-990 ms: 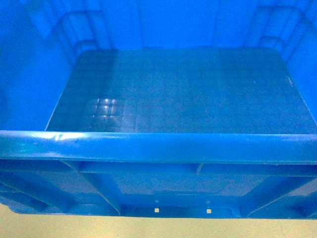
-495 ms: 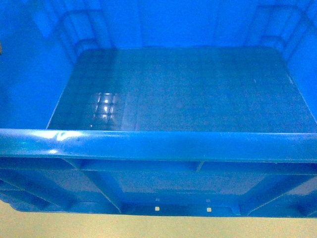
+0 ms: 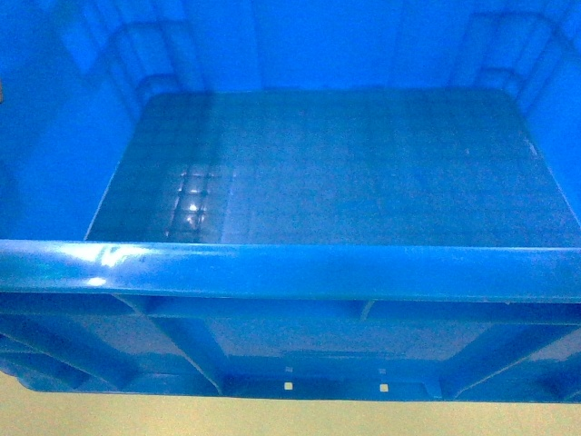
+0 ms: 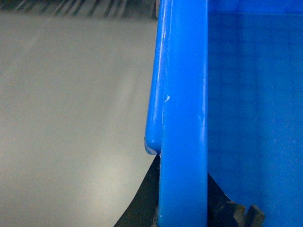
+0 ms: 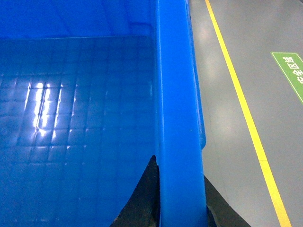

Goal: Place box next to blue box on left shelf

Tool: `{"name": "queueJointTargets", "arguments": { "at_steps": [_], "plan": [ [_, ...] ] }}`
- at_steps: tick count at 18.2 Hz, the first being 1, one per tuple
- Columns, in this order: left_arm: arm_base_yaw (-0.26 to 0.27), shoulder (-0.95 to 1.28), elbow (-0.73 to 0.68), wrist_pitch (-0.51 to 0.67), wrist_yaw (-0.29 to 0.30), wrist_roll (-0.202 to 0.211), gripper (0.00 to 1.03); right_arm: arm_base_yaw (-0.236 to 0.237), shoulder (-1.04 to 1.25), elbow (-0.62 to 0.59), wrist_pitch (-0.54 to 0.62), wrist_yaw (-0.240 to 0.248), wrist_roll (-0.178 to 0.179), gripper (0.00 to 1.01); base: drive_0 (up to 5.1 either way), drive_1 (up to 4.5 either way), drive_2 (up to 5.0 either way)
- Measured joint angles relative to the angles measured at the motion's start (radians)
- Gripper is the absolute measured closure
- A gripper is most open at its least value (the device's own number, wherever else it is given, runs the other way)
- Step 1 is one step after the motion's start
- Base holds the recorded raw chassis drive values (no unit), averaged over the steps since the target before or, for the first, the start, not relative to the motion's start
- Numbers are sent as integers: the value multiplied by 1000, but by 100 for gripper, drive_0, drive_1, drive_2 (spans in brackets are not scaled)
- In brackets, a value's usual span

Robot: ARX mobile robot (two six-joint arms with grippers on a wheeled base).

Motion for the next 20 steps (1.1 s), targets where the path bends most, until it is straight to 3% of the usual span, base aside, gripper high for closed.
{"name": "queueJointTargets", "arguments": {
  "at_steps": [20],
  "plan": [
    [0,-1,0,3,-1,0,94,0,0,0,3,0,-2,92,-1,425,-427]
  ]
}}
